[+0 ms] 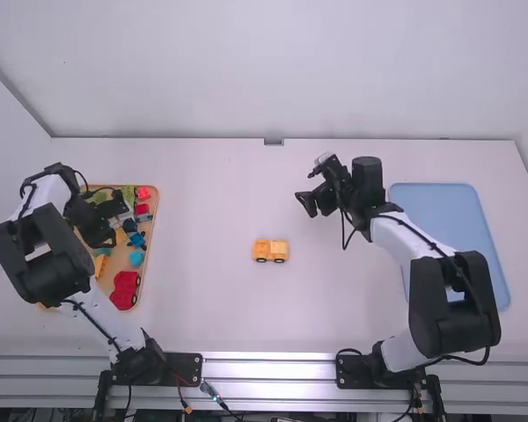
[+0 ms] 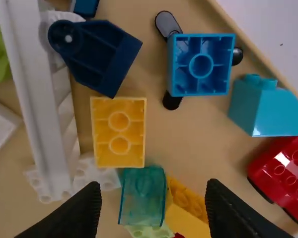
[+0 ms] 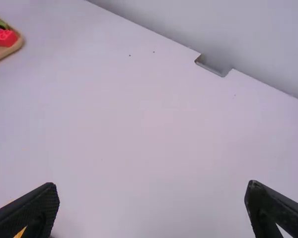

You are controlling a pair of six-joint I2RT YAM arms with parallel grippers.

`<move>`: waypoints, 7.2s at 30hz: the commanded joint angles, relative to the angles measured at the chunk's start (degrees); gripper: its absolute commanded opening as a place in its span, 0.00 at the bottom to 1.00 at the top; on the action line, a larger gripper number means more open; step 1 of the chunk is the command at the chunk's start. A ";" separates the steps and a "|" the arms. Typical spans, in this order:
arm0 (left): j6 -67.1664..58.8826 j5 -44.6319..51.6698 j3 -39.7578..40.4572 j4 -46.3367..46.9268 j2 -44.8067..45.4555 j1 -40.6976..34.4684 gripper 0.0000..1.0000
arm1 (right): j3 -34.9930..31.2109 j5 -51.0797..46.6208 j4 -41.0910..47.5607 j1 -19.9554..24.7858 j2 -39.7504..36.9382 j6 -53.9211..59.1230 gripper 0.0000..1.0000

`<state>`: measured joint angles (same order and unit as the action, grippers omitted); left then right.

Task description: Assemble lego blocks to make yellow taxi

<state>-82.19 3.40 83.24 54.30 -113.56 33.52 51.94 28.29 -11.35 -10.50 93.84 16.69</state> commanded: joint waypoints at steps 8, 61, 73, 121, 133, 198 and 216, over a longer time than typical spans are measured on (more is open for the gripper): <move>-1.27 0.33 -6.71 -8.22 -0.09 -0.13 0.53 | 1.73 0.37 0.24 -0.07 -0.63 -0.46 0.99; -1.29 7.17 -12.44 -17.94 -0.09 3.37 0.49 | 1.73 1.88 1.11 -0.04 -0.63 -1.92 0.99; -1.18 9.27 -15.39 -22.62 -0.09 3.76 0.29 | 1.73 3.17 1.31 -0.04 -0.63 -1.90 0.99; 4.48 55.04 5.20 -2.51 8.24 -33.97 0.08 | 1.70 30.86 -12.04 -6.43 -0.50 6.32 0.94; 3.54 63.73 4.35 -2.25 8.26 -42.84 0.02 | 1.68 40.46 -12.35 -4.74 -0.50 8.00 0.85; 13.00 54.95 -1.20 -11.30 8.24 -44.78 0.99 | 1.70 18.25 -8.72 -7.19 -0.44 1.09 0.31; 63.56 8.74 -18.99 -38.73 20.83 -43.60 0.99 | 11.04 -7.19 20.98 -15.06 -0.46 10.36 0.33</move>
<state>-25.98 17.15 67.02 17.04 -99.02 -10.66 61.34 25.39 9.26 -25.23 93.84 26.20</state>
